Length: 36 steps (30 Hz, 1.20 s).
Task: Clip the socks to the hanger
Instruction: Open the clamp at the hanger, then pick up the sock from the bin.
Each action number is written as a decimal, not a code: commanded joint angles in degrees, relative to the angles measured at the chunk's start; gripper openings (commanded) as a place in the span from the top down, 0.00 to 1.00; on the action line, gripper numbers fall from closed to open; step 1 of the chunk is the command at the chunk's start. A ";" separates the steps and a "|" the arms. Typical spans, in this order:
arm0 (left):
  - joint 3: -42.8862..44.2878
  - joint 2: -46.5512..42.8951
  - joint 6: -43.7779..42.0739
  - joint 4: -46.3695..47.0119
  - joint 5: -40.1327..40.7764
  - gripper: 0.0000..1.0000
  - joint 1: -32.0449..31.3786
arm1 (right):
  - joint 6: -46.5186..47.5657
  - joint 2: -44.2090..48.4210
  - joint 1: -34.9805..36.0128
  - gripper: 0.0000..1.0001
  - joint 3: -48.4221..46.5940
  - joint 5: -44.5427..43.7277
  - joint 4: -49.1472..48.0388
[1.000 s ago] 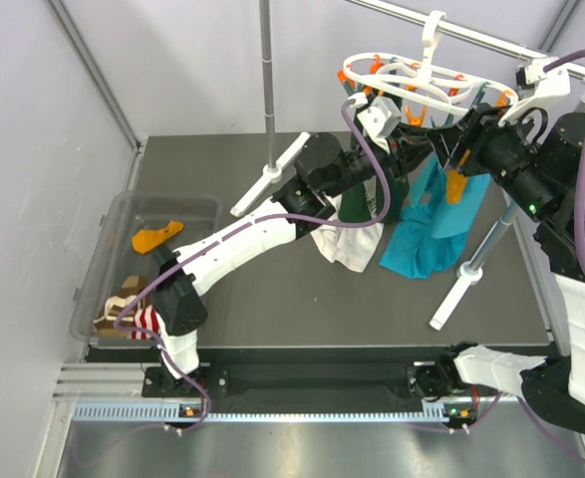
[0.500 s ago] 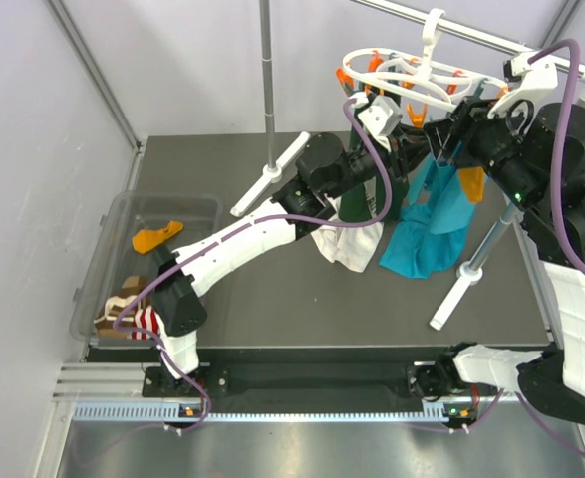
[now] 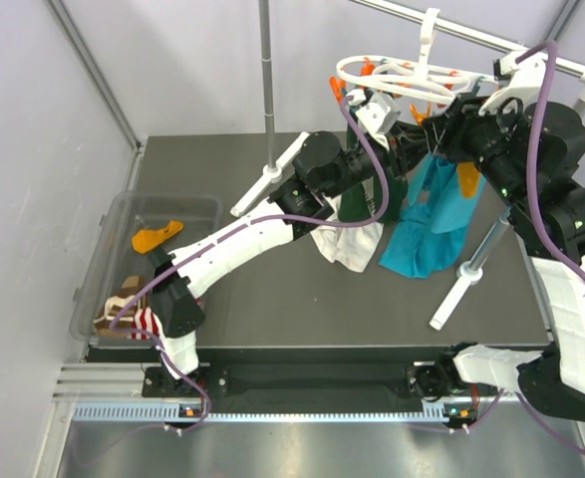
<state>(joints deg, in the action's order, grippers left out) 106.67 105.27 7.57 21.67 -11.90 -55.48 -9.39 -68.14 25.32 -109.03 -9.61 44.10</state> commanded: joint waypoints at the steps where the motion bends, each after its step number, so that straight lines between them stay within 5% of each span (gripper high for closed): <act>1: 2.31 -2.79 0.25 -0.40 -1.11 1.00 -0.68 | 0.95 0.64 -0.10 0.55 0.40 -1.73 -6.30; 6: 2.40 -3.14 0.34 -1.02 -0.58 1.00 -0.77 | 1.21 -0.06 -0.10 0.65 0.14 -2.08 -6.39; 7: 2.40 -3.23 0.34 -1.28 -0.23 0.98 -0.77 | 1.13 -0.06 -0.10 0.90 0.05 -2.34 -6.48; 8: 2.23 -3.58 0.34 -1.80 0.38 0.92 -0.77 | 0.95 -0.06 -0.10 0.98 0.05 -2.52 -6.31; 10: 0.57 -4.98 0.34 -1.98 1.00 0.69 -0.77 | 1.12 0.02 -0.10 1.00 0.14 -2.43 -6.22; 14: -4.88 -9.63 0.16 -3.12 3.54 0.53 -0.50 | 1.30 -0.24 -0.10 1.00 -0.04 -2.26 -4.90; 15: -6.37 -10.87 0.33 -3.74 3.64 0.33 -0.42 | 1.30 0.02 -0.10 1.00 0.14 -2.35 -4.98; 20: -15.78 -21.85 1.30 -10.93 5.74 0.30 0.64 | 1.57 0.81 -0.10 1.00 1.63 -1.82 -5.16; 24: -22.27 -29.85 3.67 -28.46 17.49 0.33 3.79 | 2.18 1.60 -0.10 1.00 2.25 -2.08 -5.25; 28: -31.05 -39.76 12.45 -43.32 24.09 0.34 15.55 | 2.18 2.04 -0.10 1.00 2.33 -1.56 -4.90; 31: -36.96 -44.17 17.91 -53.80 28.59 0.29 30.98 | 2.09 2.22 -0.10 1.00 2.68 -0.86 -4.63; 36: -42.77 -44.63 18.97 -57.80 20.70 0.28 51.32 | 2.09 2.75 -0.10 1.00 3.91 0.29 -4.63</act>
<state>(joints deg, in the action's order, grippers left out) 65.78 60.69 23.35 -28.93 11.25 -12.12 -7.90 -66.54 25.10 -106.04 -10.74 41.06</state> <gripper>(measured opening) 0.724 0.117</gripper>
